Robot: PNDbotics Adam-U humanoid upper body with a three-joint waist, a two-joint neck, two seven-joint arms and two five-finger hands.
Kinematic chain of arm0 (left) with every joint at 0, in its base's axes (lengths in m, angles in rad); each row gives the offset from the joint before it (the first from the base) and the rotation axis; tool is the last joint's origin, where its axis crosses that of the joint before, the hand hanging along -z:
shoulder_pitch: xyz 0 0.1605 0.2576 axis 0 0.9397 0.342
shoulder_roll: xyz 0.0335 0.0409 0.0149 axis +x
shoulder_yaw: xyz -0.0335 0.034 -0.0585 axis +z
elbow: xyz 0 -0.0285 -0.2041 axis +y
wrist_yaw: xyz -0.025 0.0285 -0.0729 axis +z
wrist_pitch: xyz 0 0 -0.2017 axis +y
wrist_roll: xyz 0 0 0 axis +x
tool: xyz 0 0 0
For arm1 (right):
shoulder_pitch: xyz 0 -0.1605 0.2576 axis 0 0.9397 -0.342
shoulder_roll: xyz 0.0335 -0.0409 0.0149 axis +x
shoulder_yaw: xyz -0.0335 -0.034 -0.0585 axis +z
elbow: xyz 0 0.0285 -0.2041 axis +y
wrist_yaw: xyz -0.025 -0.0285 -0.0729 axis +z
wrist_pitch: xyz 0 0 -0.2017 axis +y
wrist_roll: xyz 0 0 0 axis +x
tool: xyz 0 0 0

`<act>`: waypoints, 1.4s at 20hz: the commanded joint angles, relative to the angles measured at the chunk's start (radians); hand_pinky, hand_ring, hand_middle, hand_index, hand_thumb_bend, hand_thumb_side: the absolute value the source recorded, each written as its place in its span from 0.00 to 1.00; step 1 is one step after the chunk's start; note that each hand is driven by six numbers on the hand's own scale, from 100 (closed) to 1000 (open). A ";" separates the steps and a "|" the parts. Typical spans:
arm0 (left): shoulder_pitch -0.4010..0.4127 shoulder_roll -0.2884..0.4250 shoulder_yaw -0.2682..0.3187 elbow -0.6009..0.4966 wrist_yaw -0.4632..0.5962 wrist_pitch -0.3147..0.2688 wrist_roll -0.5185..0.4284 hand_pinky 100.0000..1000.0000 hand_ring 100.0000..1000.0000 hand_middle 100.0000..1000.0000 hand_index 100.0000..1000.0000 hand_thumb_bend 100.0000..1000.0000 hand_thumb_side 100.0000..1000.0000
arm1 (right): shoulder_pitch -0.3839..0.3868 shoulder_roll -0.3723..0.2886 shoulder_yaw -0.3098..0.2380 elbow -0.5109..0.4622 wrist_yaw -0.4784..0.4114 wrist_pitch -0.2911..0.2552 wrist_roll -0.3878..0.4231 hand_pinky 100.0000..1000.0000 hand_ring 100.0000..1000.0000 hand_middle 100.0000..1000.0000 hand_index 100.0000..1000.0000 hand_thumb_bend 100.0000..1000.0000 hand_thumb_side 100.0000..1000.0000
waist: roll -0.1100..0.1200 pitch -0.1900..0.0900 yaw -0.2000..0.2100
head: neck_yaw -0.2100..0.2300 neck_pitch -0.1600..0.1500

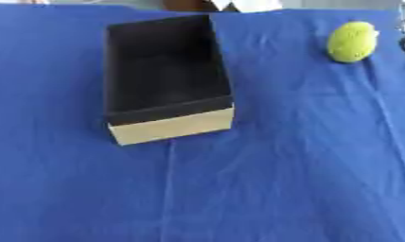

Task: Pick up objects on the table and place them in the box.

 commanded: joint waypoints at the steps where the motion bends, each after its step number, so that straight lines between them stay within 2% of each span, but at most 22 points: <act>1: -0.005 0.018 0.007 -0.015 -0.006 -0.001 0.001 0.45 0.63 0.61 0.63 0.91 0.73 | -0.007 -0.020 -0.010 -0.021 0.007 0.002 0.000 0.80 0.61 0.72 0.94 0.00 0.48 | -0.010 -0.045 0.000 | 0.009 -0.001; 10: -0.005 0.019 0.007 -0.015 -0.006 -0.001 0.001 0.45 0.63 0.61 0.63 0.91 0.73 | -0.003 -0.046 -0.003 -0.021 0.019 0.002 0.005 0.80 0.63 0.72 0.93 0.00 0.45 | -0.011 -0.046 -0.002 | 0.013 0.000; 14: -0.002 0.026 0.008 -0.015 -0.007 0.001 0.002 0.45 0.63 0.61 0.63 0.91 0.73 | 0.028 -0.129 0.013 -0.021 0.087 0.014 0.015 0.81 0.67 0.74 0.90 0.00 0.39 | -0.014 -0.047 -0.005 | 0.018 0.005; 17: 0.001 0.031 0.009 -0.015 -0.009 0.002 0.002 0.45 0.63 0.61 0.63 0.91 0.73 | 0.070 -0.229 0.031 -0.021 0.173 0.033 0.026 0.82 0.72 0.76 0.88 0.00 0.34 | -0.018 -0.048 -0.011 | 0.027 0.009; 21: 0.005 0.039 0.009 -0.015 -0.013 0.004 0.002 0.45 0.63 0.61 0.63 0.91 0.73 | 0.127 -0.344 0.052 -0.021 0.289 0.056 0.057 0.84 0.77 0.79 0.87 0.00 0.32 | -0.022 -0.052 -0.020 | 0.040 0.011; 23: 0.006 0.043 0.009 -0.015 -0.014 0.005 0.002 0.45 0.63 0.61 0.63 0.91 0.73 | 0.152 -0.394 0.061 -0.021 0.346 0.056 0.093 0.85 0.81 0.82 0.87 0.00 0.34 | -0.023 -0.054 -0.024 | 0.047 0.013; 28: 0.008 0.049 0.008 -0.015 -0.016 0.006 0.002 0.45 0.63 0.61 0.63 0.91 0.73 | 0.198 -0.479 0.082 -0.021 0.472 0.009 0.242 0.87 0.88 0.87 0.90 0.14 0.34 | -0.025 -0.056 -0.029 | 0.055 0.014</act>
